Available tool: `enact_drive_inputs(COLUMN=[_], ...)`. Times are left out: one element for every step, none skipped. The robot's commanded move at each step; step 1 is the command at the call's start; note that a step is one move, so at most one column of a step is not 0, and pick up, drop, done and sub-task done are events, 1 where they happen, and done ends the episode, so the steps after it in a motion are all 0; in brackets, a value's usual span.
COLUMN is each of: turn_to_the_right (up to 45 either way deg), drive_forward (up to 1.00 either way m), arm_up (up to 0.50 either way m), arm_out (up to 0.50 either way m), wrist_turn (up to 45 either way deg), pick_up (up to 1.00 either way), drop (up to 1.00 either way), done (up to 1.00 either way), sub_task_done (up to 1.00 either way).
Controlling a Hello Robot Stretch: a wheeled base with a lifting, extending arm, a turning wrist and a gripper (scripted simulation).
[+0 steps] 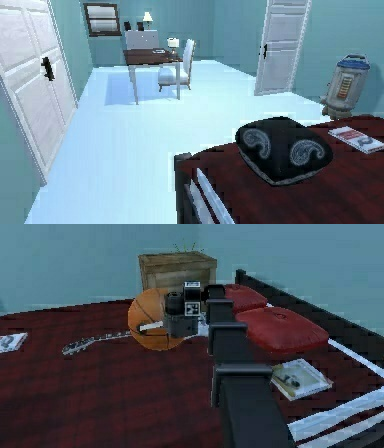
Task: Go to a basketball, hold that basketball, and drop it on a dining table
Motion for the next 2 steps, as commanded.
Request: enact_drive_inputs(turn_to_the_right=[0.0,0.0], drive_forward=[0.00,0.00], arm_up=[0.00,0.00], arm_out=[0.00,0.00], wrist_turn=[-45.0,-45.0], pick_up=[0.00,0.00], drop=[0.00,0.00], done=[0.00,0.00], sub_task_done=[0.00,0.00])
